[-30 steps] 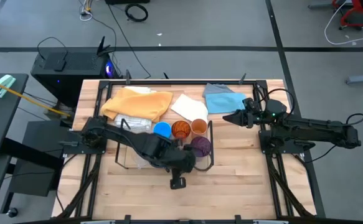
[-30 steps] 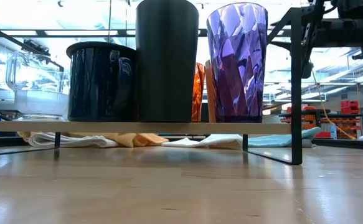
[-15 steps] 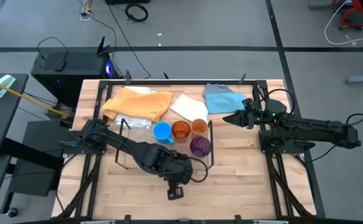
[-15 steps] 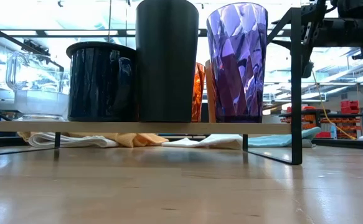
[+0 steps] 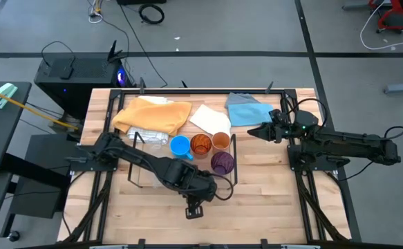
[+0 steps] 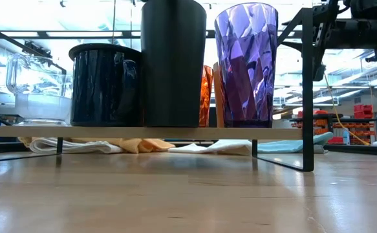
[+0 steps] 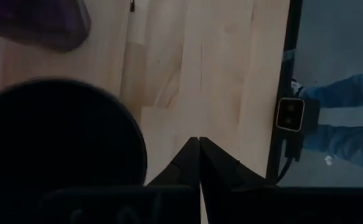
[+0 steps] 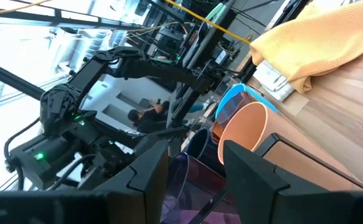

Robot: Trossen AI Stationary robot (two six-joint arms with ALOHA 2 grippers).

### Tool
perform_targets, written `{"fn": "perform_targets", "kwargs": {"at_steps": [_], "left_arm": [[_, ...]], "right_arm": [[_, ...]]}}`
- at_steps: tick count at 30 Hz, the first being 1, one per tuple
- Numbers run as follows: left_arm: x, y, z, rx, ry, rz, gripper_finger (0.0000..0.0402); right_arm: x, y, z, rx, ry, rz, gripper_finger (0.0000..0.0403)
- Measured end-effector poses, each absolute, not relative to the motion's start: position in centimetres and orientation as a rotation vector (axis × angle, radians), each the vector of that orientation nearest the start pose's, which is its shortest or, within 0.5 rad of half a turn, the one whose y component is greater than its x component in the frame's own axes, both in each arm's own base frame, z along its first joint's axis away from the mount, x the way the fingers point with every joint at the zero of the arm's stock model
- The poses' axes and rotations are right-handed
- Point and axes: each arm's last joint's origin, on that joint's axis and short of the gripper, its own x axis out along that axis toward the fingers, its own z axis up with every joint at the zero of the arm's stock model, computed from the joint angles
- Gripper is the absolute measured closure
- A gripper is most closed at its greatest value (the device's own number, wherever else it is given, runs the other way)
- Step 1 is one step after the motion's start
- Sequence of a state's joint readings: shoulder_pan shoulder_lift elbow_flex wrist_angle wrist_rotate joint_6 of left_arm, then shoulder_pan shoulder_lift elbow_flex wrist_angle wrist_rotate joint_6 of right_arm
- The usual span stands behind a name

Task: Stack small to large cups/mugs on shelf
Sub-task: Adjust the black cup

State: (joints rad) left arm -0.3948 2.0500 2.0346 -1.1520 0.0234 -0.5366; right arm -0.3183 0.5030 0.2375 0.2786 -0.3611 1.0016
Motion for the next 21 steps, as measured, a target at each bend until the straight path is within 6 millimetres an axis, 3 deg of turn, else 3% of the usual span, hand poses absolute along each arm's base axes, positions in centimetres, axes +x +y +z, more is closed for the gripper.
{"fn": "perform_targets", "kwargs": {"at_steps": [9,21], "left_arm": [[40.0,-15.7,29.5,-0.224,1.247,-0.067,0.0395],[40.6,-14.0,29.5,-0.224,1.232,-0.044,0.0390]], "right_arm": [[13.2,-3.3,22.6,0.998,0.010,0.045,0.0243],[13.2,-3.3,22.6,0.995,0.010,0.045,0.0243]]}}
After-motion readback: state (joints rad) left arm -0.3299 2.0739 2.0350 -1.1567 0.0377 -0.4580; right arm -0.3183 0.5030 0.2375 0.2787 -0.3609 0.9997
